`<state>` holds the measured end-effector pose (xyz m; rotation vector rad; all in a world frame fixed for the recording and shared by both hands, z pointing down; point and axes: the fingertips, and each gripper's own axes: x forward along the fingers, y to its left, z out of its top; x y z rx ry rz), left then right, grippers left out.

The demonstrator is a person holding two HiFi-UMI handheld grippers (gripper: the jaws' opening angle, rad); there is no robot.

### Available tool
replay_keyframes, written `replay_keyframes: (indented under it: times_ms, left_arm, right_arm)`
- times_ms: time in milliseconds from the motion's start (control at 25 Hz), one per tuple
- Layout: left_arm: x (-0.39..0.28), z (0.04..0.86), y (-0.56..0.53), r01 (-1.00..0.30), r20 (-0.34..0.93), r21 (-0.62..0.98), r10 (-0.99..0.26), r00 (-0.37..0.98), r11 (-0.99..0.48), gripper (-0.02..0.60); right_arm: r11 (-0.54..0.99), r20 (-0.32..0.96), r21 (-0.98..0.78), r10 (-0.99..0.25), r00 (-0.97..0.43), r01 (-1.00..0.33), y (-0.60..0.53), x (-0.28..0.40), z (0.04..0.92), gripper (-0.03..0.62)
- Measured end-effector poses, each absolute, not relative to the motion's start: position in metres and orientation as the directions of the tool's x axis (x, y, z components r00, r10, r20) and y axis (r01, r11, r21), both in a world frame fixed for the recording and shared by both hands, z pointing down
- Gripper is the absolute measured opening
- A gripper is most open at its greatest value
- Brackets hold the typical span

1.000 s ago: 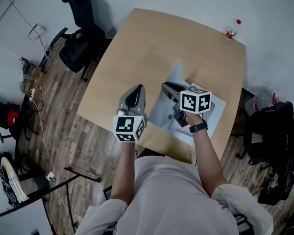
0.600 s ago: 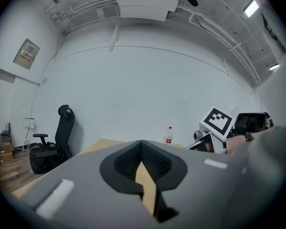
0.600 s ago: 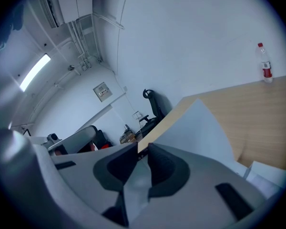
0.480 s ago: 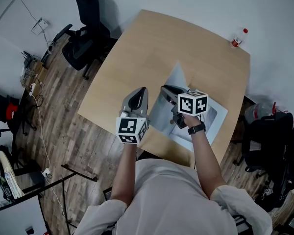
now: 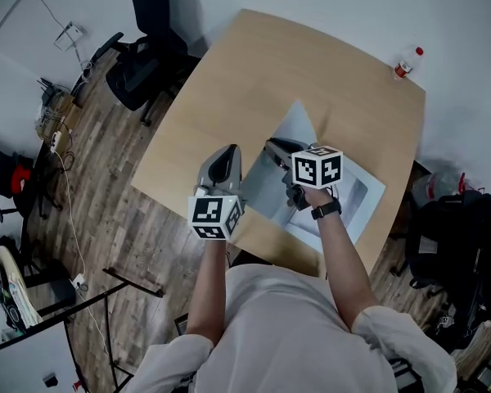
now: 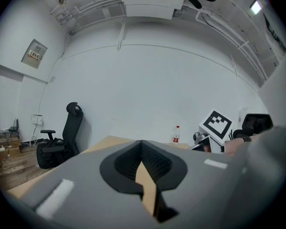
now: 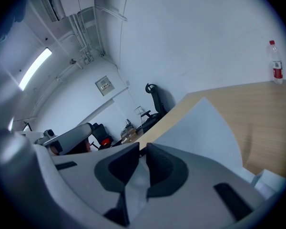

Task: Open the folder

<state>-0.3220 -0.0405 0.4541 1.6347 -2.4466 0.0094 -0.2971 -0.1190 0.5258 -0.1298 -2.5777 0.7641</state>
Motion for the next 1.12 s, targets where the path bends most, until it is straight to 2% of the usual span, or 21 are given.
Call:
replay_keyframes:
  times_ms: [1120]
  left_arm:
    - [-0.350,0.500,-0.022,-0.866,0.249,0.148,-0.865,-0.436,0.478,0.009]
  right_arm:
    - [0.866,0.492,-0.500,0.294,-0.820,0.011,-0.099,-0.362,0.593,0.048]
